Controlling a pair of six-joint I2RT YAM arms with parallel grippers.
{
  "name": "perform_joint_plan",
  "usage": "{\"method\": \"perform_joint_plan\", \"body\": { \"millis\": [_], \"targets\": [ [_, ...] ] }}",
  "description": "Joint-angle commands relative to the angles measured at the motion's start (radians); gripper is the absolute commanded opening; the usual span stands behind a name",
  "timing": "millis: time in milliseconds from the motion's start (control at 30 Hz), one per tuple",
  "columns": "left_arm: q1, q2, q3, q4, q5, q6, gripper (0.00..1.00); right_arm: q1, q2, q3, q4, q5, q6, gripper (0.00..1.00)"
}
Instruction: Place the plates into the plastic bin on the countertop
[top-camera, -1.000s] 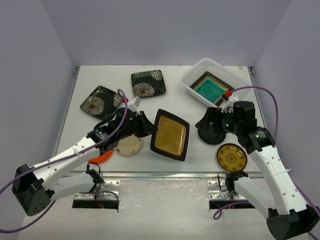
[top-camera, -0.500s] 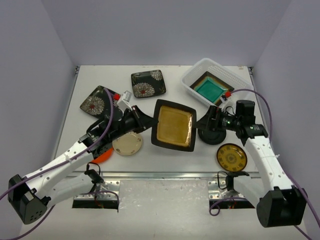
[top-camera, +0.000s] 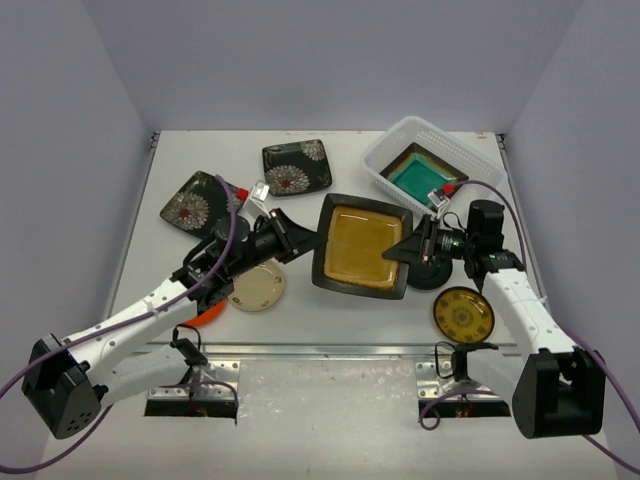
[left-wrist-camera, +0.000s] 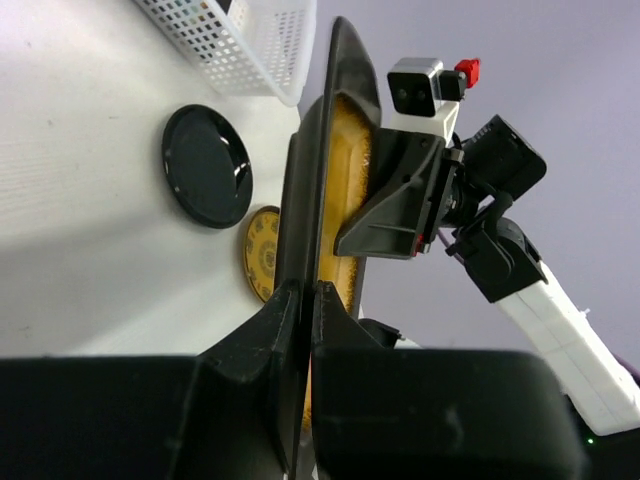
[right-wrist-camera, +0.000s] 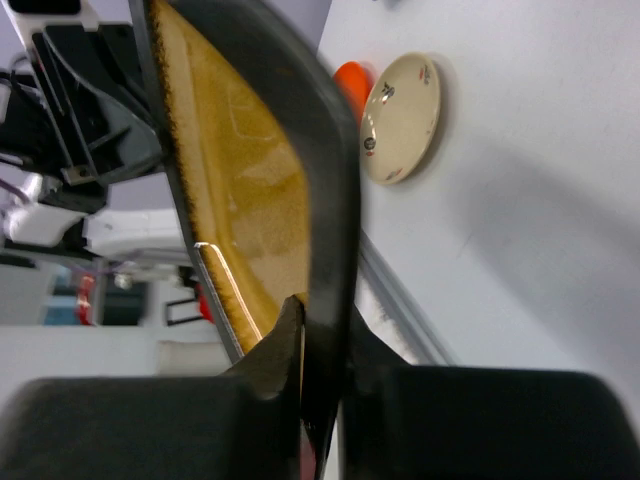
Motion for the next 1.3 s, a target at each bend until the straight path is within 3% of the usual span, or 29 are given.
{"method": "perform_joint_plan", "body": {
  "millis": [0, 33, 67, 133, 200, 300, 367, 467, 600, 700, 833, 1067, 1267],
  "targets": [
    [0.003, -0.054, 0.063, 0.147, -0.048, -0.019, 0.0, -0.002, -0.037, 0.043, 0.074, 0.003, -0.009, 0.0],
    [0.005, -0.066, 0.079, 0.084, -0.076, 0.004, 0.09, -0.007, -0.039, 0.049, 0.051, 0.02, -0.008, 0.0],
    [0.005, -0.076, 0.093, 0.029, -0.111, 0.02, 0.27, -0.011, -0.038, 0.054, 0.039, 0.033, -0.005, 0.0],
    [0.005, -0.094, 0.139, -0.092, -0.259, 0.044, 0.73, -0.021, -0.034, 0.067, 0.037, 0.055, 0.016, 0.0],
    [0.007, -0.11, 0.184, -0.261, -0.375, 0.075, 1.0, -0.034, -0.027, 0.089, 0.038, 0.086, 0.048, 0.0],
    [0.011, -0.141, 0.249, -0.397, -0.503, 0.143, 1.0, -0.054, -0.015, 0.124, 0.038, 0.134, 0.097, 0.0],
    [0.013, -0.192, 0.309, -0.551, -0.684, 0.191, 1.0, -0.113, 0.021, 0.192, 0.037, 0.204, 0.142, 0.0],
    [0.013, -0.281, 0.317, -0.619, -0.77, 0.313, 1.0, -0.204, 0.113, 0.311, 0.024, 0.236, 0.173, 0.0],
    [0.013, -0.341, 0.274, -0.66, -0.721, 0.448, 1.0, -0.293, 0.339, 0.609, -0.115, 0.15, 0.031, 0.0],
    [0.013, -0.396, 0.22, -0.665, -0.696, 0.496, 1.0, -0.309, 0.507, 0.734, -0.235, 0.1, -0.055, 0.0],
    [0.013, -0.427, 0.165, -0.667, -0.687, 0.525, 1.0, -0.322, 0.538, 0.778, -0.238, 0.193, -0.073, 0.0],
    [0.013, -0.421, 0.103, -0.659, -0.638, 0.559, 1.0, -0.399, 0.66, 0.934, -0.274, 0.208, -0.059, 0.0],
    [0.003, -0.431, 0.09, -0.653, -0.613, 0.567, 1.0, -0.432, 0.711, 1.03, -0.361, 0.21, -0.139, 0.0]
  ]
}}
